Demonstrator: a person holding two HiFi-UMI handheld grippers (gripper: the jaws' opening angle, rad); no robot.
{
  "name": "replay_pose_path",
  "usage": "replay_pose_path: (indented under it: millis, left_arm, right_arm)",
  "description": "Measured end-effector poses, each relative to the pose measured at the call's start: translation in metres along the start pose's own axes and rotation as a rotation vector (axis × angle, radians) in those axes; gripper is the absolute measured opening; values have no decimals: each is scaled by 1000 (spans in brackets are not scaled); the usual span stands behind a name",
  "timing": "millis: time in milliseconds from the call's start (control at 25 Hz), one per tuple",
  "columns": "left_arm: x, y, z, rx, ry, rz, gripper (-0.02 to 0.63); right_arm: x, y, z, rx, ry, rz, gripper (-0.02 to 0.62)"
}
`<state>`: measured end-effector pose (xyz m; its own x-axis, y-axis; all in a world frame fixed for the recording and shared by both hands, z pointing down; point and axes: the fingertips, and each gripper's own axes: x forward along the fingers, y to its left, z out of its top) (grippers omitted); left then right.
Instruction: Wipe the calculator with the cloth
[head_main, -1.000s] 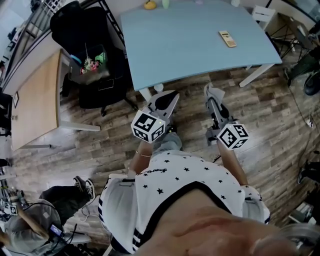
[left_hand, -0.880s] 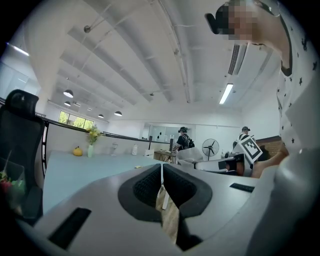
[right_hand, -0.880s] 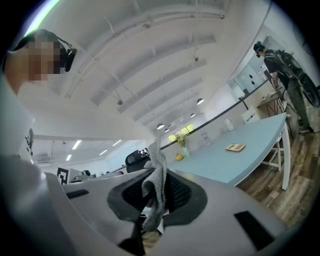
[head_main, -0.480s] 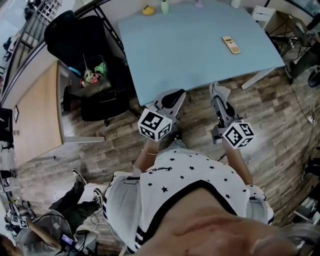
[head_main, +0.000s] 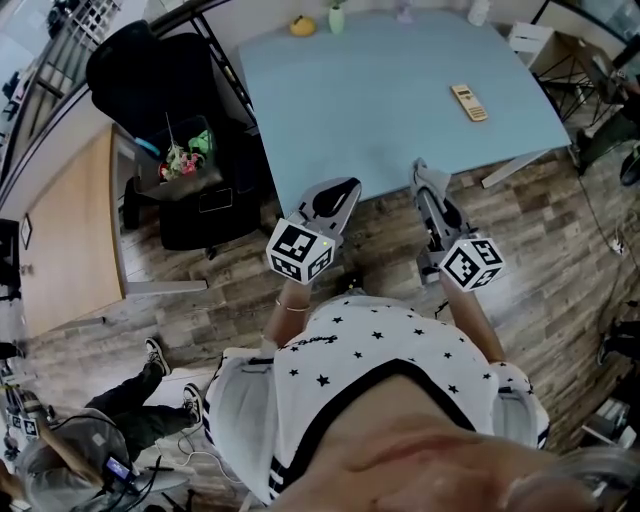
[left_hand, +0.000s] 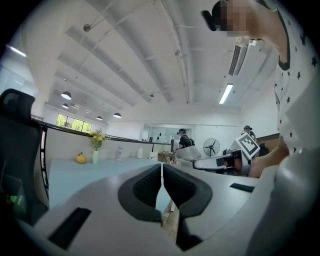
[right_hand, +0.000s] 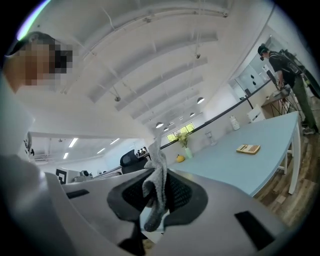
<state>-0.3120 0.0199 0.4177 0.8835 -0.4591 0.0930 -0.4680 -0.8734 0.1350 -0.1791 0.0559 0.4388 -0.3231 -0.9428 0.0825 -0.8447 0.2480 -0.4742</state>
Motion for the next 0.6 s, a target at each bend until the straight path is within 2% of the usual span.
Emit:
replay_pose_path:
  millis: [280,600]
  left_arm:
    - [-1,17,-6,-28,-1,28,35]
    - [11,27,-2,-2,15,84,35]
  right_arm:
    - [19,2,0,-14,23,32,46]
    - [40,-15,4,6,38,82,46]
